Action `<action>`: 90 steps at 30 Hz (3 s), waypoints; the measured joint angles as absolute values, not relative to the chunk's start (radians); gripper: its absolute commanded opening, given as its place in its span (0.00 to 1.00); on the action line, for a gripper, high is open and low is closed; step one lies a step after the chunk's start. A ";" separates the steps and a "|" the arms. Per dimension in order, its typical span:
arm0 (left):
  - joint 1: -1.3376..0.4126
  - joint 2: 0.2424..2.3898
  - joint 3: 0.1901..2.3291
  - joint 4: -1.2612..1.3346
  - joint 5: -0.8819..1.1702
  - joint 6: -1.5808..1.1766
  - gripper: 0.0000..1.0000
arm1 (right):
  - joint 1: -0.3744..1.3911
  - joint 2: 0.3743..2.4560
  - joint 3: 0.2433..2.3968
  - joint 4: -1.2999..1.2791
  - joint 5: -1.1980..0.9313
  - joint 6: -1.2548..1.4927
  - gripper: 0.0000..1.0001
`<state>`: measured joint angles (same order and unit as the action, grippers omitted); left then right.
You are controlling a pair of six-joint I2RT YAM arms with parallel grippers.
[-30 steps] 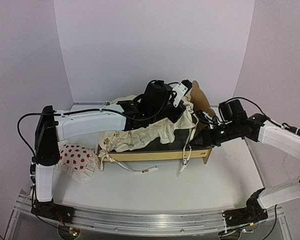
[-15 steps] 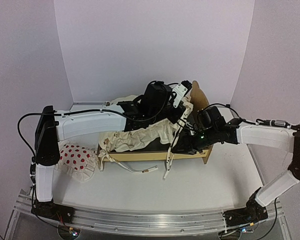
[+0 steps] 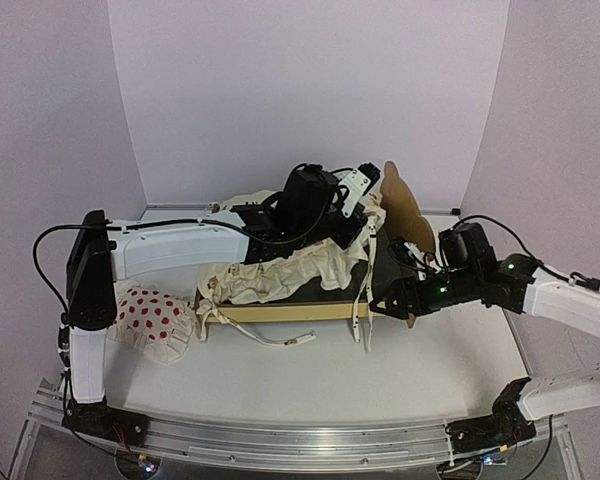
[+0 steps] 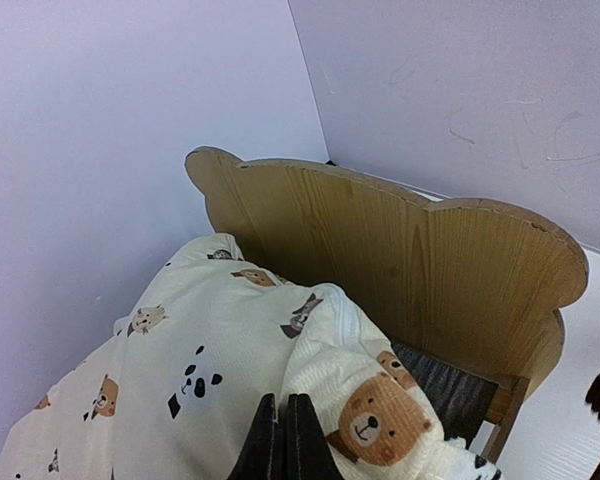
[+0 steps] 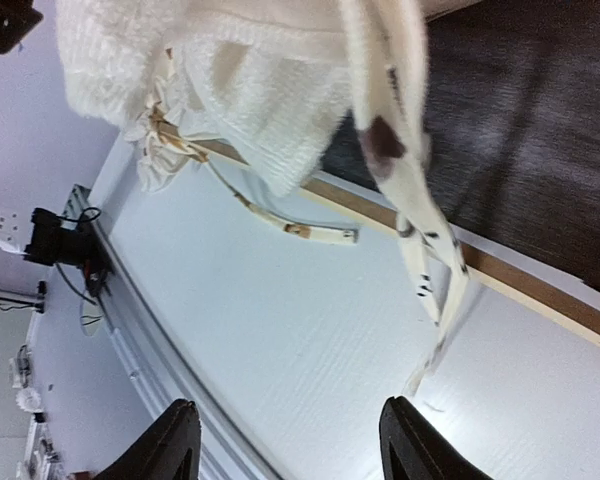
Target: Set up the pet bed
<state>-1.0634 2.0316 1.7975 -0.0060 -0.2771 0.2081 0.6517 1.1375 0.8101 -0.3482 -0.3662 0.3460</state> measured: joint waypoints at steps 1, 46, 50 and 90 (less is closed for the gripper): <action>-1.063 2.027 1.791 -0.006 -0.268 0.208 0.00 | 0.651 1.106 0.796 -0.362 -0.325 0.330 0.60; -1.052 1.950 1.737 -0.016 -0.165 0.209 0.00 | 0.651 1.360 0.725 0.120 -0.261 -0.090 0.35; -1.051 1.950 1.737 -0.016 -0.165 0.209 0.00 | 0.651 1.371 0.725 0.137 -0.300 -0.085 0.38; -1.040 1.950 1.737 -0.016 -0.158 0.201 0.00 | 0.651 1.398 0.643 0.542 -0.606 0.213 0.40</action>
